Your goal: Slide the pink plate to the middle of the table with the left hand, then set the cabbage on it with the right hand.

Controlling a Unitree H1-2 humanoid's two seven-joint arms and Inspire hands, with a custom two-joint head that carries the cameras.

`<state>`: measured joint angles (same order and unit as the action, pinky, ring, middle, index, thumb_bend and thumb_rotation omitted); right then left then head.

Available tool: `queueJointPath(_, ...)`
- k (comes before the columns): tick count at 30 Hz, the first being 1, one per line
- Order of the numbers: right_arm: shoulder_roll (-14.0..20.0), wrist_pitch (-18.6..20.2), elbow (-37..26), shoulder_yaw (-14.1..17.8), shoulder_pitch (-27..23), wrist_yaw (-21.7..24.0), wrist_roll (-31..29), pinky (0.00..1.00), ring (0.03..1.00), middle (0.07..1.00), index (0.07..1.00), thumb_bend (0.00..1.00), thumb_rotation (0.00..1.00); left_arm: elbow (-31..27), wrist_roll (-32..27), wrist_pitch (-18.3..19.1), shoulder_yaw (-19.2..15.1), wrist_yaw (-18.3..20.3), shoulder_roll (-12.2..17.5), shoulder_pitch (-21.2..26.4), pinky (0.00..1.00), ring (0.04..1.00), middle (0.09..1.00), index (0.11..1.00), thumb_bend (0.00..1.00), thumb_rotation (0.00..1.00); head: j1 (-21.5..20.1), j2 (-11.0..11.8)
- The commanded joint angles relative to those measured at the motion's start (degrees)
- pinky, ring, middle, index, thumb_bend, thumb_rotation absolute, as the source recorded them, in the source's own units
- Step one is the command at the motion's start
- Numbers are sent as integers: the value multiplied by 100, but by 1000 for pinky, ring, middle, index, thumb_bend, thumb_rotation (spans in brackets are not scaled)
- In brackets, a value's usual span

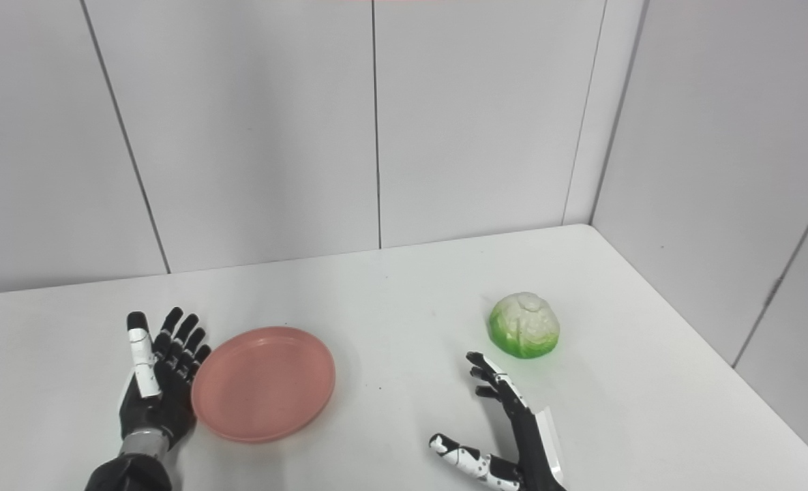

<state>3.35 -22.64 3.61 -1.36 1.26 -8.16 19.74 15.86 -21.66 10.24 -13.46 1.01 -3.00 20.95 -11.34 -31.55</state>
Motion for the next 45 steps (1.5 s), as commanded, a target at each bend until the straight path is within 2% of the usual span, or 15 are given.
queueJointPath(1, -446, 366, -751, -360, -386, 169, 170, 807, 886, 890, 849, 701, 517, 21, -72, 251, -45, -36, 78, -126, 1000, 991, 960, 947, 966, 933, 10, -14)
queueJointPath(4, -340, 875, -1409, -396, -424, 329, 230, 831, 905, 909, 860, 709, 526, 20, -105, 268, -46, -13, 107, -116, 1000, 988, 967, 956, 953, 936, 3, -12)
queueJointPath(6, -177, 1324, -1838, -371, -537, 523, 460, 832, 909, 915, 881, 769, 595, 33, -68, 255, -16, -25, 116, -95, 1000, 981, 957, 950, 951, 942, -14, 6)
queueJointPath(8, 63, 1725, -2168, -295, -739, 805, 668, 835, 915, 926, 898, 800, 612, 69, -76, 230, 2, 1, 113, -68, 1000, 984, 959, 950, 957, 936, -30, 41)
queueJointPath(13, 534, 2482, -2530, -132, -1207, 1376, 877, 837, 901, 917, 901, 918, 624, 101, -58, 187, 61, 15, 94, -40, 1000, 977, 954, 942, 972, 930, 4, 61)
queueJointPath(16, 1060, 2861, -2673, -131, -1642, 1855, 1155, 827, 896, 909, 905, 930, 615, 68, -63, 196, 90, 13, 77, -36, 1000, 976, 949, 942, 966, 928, 10, 65)
queueJointPath(17, 1185, 3016, -2729, -142, -1742, 2008, 1217, 857, 919, 924, 911, 943, 622, 62, -65, 196, 97, 12, 76, -35, 1000, 975, 948, 944, 964, 929, 10, 65)
queueJointPath(18, 1321, 3007, -2697, -139, -1861, 2066, 1271, 869, 928, 928, 909, 953, 615, 60, -75, 202, 99, 10, 78, -32, 1000, 974, 947, 945, 964, 928, 10, 65)
queueJointPath(21, 1684, 2893, -2534, -172, -2145, 2130, 1505, 820, 901, 908, 888, 961, 635, 49, -83, 209, 105, -4, 84, -31, 1000, 972, 940, 940, 967, 922, 13, 71)
queueJointPath(26, 2222, 2849, -2321, -230, -2523, 2355, 1642, 824, 896, 897, 874, 949, 653, 56, -77, 202, 122, -7, 90, -31, 1000, 976, 949, 951, 958, 929, 22, 72)
queueJointPath(33, 2895, 2991, -1745, -350, -3149, 2965, 1780, 835, 900, 887, 857, 984, 640, 88, -55, 181, 141, -18, 86, 12, 1000, 976, 942, 936, 948, 928, 9, 86)
queueJointPath(40, 3363, 2891, -1022, -583, -3688, 3223, 2059, 813, 871, 856, 831, 1000, 602, 69, -63, 204, 173, -5, 70, 25, 1000, 986, 948, 938, 939, 941, 48, 88)
queueJointPath(45, 3541, 2825, -611, -744, -3890, 3233, 2202, 798, 867, 851, 831, 998, 595, 26, 132, 118, 317, -5, 113, -13, 1000, 978, 940, 931, 959, 932, 55, 89)
